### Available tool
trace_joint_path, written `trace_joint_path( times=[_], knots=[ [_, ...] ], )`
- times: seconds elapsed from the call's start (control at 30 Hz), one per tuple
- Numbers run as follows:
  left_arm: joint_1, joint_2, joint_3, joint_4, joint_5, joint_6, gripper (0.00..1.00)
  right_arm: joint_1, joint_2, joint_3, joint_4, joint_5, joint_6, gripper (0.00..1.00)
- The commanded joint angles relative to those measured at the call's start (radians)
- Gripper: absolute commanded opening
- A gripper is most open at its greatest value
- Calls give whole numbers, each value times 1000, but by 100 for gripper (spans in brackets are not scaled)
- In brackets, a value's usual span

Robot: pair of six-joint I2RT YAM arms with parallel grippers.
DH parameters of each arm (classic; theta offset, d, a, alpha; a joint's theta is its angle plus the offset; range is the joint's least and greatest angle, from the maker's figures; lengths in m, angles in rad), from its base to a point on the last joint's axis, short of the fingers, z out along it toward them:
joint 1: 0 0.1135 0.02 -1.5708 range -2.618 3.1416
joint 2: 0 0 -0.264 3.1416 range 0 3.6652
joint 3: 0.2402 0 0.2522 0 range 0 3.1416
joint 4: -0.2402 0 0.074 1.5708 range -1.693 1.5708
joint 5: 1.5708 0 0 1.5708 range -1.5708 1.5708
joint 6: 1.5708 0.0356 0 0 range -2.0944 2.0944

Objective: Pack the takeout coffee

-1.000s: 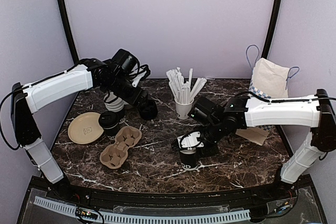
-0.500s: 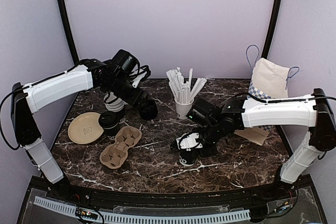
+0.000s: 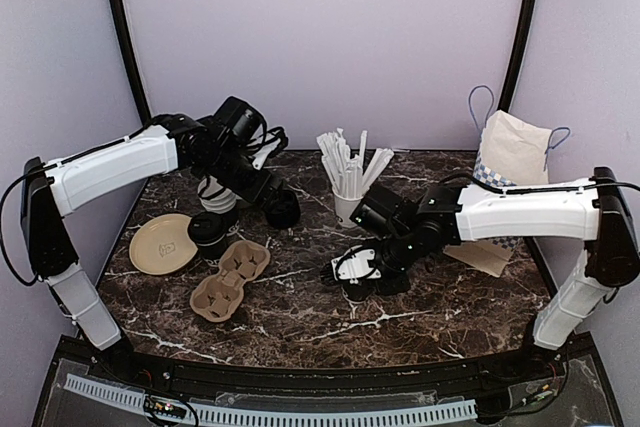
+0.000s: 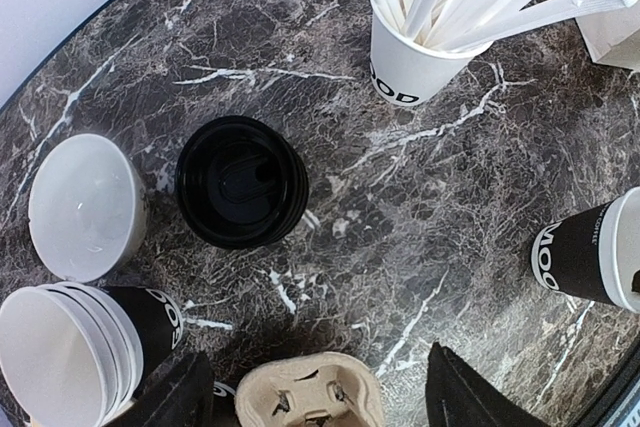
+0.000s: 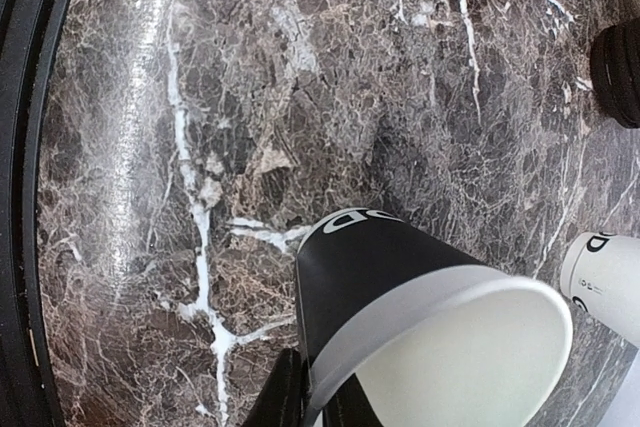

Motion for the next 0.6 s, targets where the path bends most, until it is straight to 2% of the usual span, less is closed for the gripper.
trace_joint_path(
  times=[0.0,0.13,0.27,0.4,0.57],
  knots=[
    [4,-1,-17,15,-7,18,75,12,21,55,14,6,18,8],
    [4,14,-13,14,-5,19,75,13,15,96,-53,-36,12,32],
    [4,33,-5,21,-21,40,74,-10,-70,147,-152,-90,-17,51],
    [6,101,32,26,-38,55,72,-101,-116,221,-239,-219,-9,55],
    [32,186,96,40,33,46,66,-258,-195,153,-156,-318,46,54]
  ],
)
